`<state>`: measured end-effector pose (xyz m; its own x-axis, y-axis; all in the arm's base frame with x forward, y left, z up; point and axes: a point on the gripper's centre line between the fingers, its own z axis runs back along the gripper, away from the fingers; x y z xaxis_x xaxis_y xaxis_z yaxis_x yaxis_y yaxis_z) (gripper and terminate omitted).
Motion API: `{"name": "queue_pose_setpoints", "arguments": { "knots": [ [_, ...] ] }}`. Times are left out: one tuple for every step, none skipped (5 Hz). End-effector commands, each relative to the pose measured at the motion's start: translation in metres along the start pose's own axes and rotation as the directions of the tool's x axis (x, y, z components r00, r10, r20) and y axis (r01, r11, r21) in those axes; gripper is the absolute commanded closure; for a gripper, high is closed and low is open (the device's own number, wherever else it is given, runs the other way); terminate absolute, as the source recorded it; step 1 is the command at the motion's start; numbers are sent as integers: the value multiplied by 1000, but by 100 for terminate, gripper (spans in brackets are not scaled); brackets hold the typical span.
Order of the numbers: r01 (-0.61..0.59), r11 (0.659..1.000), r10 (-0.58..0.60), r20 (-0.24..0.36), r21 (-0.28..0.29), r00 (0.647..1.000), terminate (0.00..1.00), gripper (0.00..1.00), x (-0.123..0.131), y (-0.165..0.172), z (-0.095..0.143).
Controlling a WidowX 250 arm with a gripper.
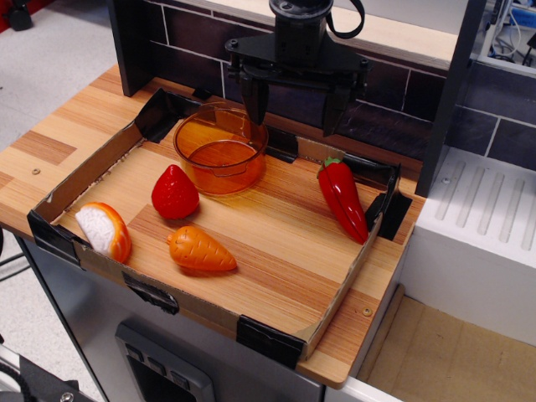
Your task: Put carrot in pot
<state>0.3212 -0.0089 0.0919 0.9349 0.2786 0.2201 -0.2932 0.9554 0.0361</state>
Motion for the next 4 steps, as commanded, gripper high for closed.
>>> {"name": "queue_pose_setpoints", "arguments": {
  "knots": [
    [0,1000,0,0,0,1000,0,0,0,0,0],
    [241,970,-238,87,-33,967,0,0,-9,4,10],
    [454,891,-441,210,-19,873,0,0,-16,17,18],
    [667,745,-650,207,-16,731,0,0,-29,28,17]
  ]
}}
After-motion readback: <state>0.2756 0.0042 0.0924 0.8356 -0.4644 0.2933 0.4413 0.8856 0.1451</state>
